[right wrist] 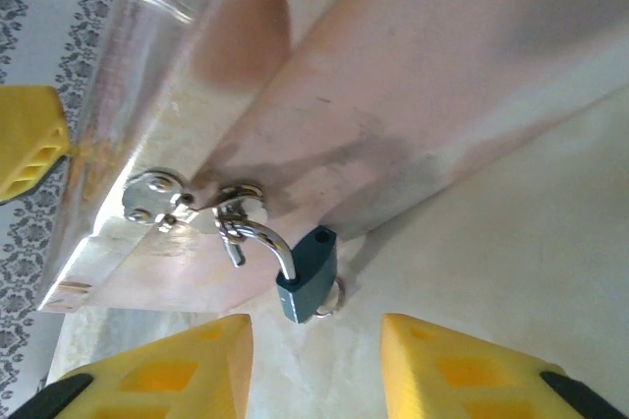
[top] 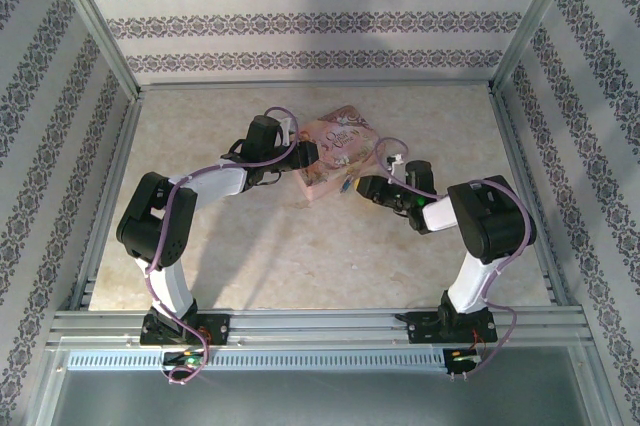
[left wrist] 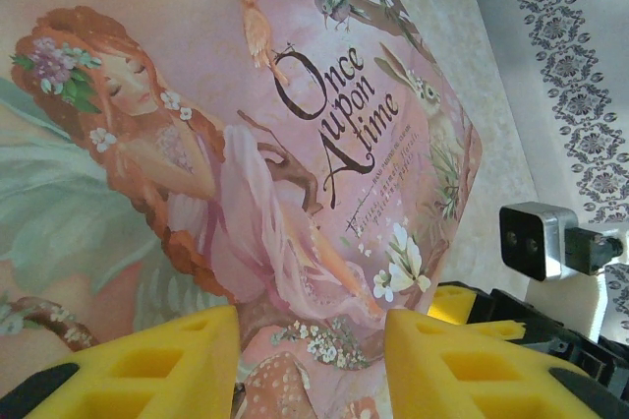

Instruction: Unlock the padlock with the key

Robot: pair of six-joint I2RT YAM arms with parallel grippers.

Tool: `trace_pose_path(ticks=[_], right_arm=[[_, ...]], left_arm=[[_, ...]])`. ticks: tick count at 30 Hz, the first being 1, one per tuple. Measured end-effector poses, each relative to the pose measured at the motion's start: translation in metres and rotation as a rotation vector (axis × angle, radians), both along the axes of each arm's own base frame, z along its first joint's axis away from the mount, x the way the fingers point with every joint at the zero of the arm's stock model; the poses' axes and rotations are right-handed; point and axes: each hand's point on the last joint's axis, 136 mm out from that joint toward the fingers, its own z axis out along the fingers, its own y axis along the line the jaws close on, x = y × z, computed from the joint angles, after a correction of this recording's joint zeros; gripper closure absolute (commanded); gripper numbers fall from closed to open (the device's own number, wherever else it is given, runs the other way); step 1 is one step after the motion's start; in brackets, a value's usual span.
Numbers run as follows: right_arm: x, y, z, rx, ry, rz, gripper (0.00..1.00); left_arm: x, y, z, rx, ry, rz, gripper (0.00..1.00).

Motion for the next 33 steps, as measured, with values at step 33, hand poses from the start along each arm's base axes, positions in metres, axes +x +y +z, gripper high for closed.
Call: trace_pose_path(ticks=[33], right_arm=[[0.021, 0.018, 0.014, 0.168, -0.099, 0.057, 0.61]], left_arm=[[0.001, 0.001, 0.000, 0.004, -0.002, 0.007, 0.57]])
